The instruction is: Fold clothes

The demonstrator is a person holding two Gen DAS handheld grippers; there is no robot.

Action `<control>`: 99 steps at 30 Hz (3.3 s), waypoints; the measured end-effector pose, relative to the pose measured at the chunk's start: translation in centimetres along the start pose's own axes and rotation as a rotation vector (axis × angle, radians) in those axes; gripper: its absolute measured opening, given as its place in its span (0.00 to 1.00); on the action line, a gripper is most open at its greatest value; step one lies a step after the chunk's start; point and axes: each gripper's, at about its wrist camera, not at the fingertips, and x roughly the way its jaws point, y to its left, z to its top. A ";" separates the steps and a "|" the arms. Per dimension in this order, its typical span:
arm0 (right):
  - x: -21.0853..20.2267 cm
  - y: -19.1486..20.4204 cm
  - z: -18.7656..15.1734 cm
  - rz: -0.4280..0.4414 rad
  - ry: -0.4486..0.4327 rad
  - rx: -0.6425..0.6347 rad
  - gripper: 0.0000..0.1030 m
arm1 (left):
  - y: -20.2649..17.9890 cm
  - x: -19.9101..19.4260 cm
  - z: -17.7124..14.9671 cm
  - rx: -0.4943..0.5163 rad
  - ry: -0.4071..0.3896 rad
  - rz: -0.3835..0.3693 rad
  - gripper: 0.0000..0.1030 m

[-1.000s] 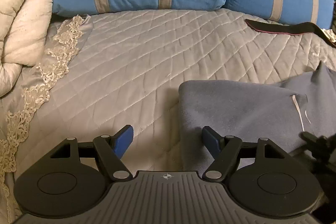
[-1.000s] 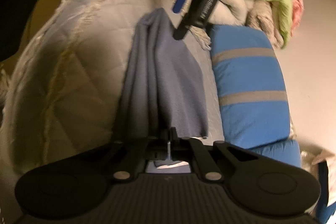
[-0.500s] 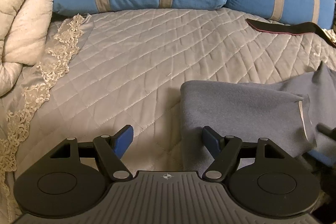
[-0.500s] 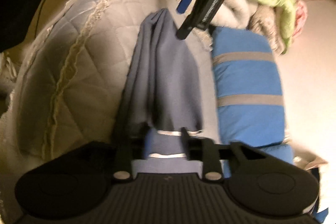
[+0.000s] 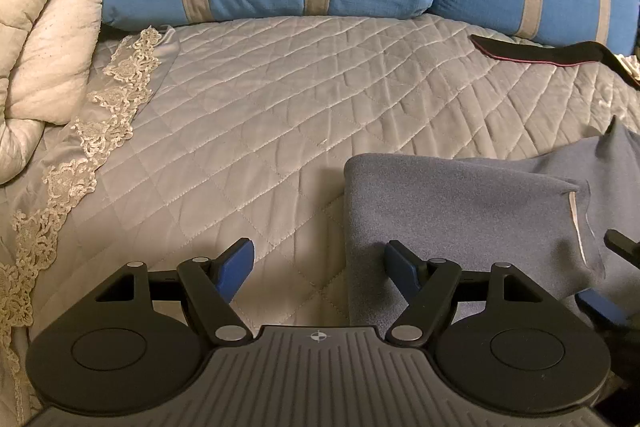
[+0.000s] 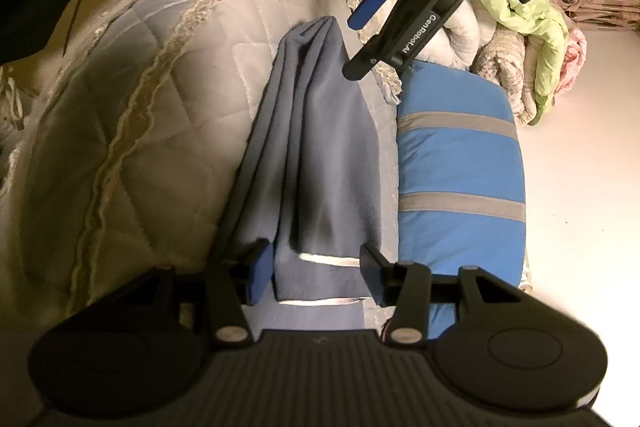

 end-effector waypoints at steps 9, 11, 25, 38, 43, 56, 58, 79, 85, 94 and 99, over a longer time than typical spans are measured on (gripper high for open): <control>0.5 0.4 0.6 0.032 -0.002 0.043 0.10 | 0.2 -0.2 0.0 -0.015 -0.017 -0.019 0.69; 0.6 0.5 0.8 0.040 -0.002 0.052 0.06 | 0.4 -0.4 0.2 -0.030 -0.031 -0.026 0.69; -2.0 -6.0 -3.1 -0.063 -0.007 -0.100 0.04 | -0.1 -2.4 1.2 -0.074 -0.139 -0.125 0.69; -7.0 -4.2 -10.4 0.016 0.152 -0.166 0.03 | -2.1 -2.7 0.9 -0.007 -0.160 -0.150 0.69; -7.9 -4.0 -11.8 0.030 0.189 -0.158 0.03 | -2.4 -2.6 0.7 0.009 -0.152 -0.145 0.69; -8.2 -4.9 -13.7 0.067 0.263 -0.120 0.03 | -6.4 -4.2 -0.7 0.251 -0.251 -0.255 0.69; -8.0 -4.9 -13.7 0.063 0.263 -0.111 0.03 | -9.0 -5.4 -2.5 0.440 -0.354 -0.294 0.69; -7.0 -9.2 -13.4 -0.053 0.262 -0.095 0.03 | -19.0 -0.5 -7.6 0.803 -0.436 0.299 0.69; -6.5 -10.4 -11.9 -0.080 0.210 -0.090 0.03 | -16.6 0.0 -8.3 0.790 -0.351 0.343 0.70; -5.2 -10.9 -11.7 -0.089 0.173 -0.085 0.01 | -16.2 0.4 -8.6 0.835 -0.352 0.347 0.70; -6.4 -11.7 -11.4 -0.133 0.160 -0.085 0.01 | -16.3 0.0 -8.1 0.824 -0.368 0.348 0.70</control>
